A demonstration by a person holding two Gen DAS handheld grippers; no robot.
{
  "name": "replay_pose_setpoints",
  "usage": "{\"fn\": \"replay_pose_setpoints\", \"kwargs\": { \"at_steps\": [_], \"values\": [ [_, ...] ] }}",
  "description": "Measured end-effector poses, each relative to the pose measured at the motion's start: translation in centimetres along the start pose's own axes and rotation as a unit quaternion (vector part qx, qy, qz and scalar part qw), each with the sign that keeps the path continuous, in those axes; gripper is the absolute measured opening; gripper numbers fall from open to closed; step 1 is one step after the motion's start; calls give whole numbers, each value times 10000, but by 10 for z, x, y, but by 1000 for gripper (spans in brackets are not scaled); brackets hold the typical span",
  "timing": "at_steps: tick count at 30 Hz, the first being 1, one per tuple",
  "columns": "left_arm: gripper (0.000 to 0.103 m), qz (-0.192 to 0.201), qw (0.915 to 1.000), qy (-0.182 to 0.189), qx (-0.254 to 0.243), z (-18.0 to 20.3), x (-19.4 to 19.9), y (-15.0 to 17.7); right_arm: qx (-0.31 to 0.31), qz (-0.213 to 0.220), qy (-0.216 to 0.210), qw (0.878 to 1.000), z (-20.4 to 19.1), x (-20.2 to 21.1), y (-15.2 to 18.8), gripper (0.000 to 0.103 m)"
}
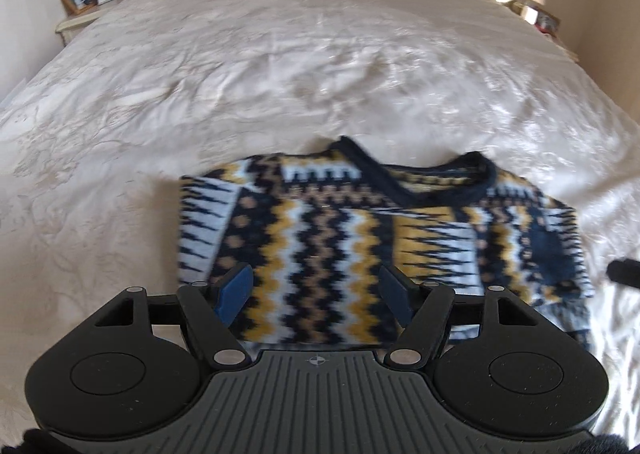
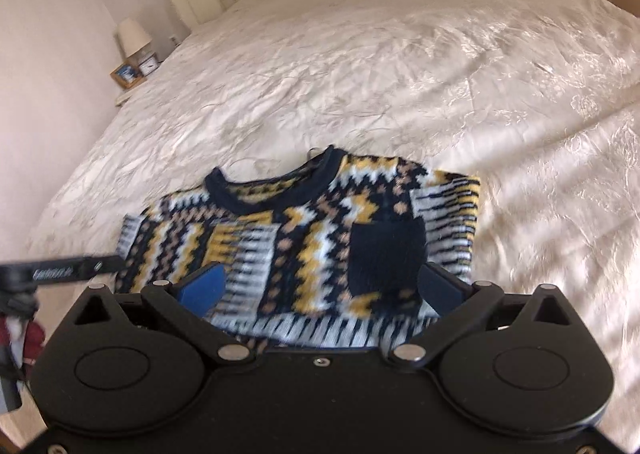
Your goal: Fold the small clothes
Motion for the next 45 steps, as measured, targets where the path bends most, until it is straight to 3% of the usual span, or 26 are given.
{"fn": "replay_pose_setpoints", "kwargs": {
  "at_steps": [3, 9, 13, 23, 25, 26, 27, 31, 35, 41, 43, 45],
  "values": [
    [68, -97, 9999, -76, 17, -16, -11, 0, -120, -68, 101, 9999, 7, -17, -10, 87],
    [68, -390, 9991, -173, 46, -41, -41, 11, -270, -276, 346, 9987, 25, -51, -19, 86],
    [70, -638, 9978, -193, 16, -51, -63, 27, -317, -525, 384, 9974, 33, -72, -16, 75],
    [75, -456, 9990, -9, 10, -55, -65, 36, -365, -918, 537, 9937, 36, -103, -3, 73],
    [75, -437, 9990, -35, 26, -54, -62, 35, -308, -903, 483, 9943, 34, -103, -4, 55],
    [75, -403, 9992, -61, 30, -54, -59, 33, -294, -857, 510, 9946, 34, -101, -6, 27],
    [75, -356, 9993, -71, 37, -53, -55, 31, -322, -818, 494, 9949, 34, -98, -9, 13],
    [75, -130, 9999, -66, -30, -45, -42, 17, -412, -416, 167, 9981, 29, -71, -29, 13],
    [76, -11, 9998, -18, -206, -35, -43, -2, -314, -38, 277, 9991, 33, -50, -49, 12],
    [76, -219, 9994, -214, -180, -40, -68, -8, -21, -492, 985, 9939, 50, -82, -33, 12],
    [76, -323, 9990, -218, -197, -43, -75, -6, -59, -658, 1004, 9928, 55, -90, -25, 12],
    [76, -465, 9983, -243, -246, -46, -83, -2, -82, -721, 979, 9925, 57, -94, -19, 19]
  ]
}}
Point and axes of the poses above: each gripper's, at about its wrist camera, not at the fingertips, and x roughly against the way its jaws point, z to its right, y to its underside, the point moved 7 cm from there along -x, roughly the way its jaws point, and after that the axes turned 7 degrees about y, right-handed, at the moved point
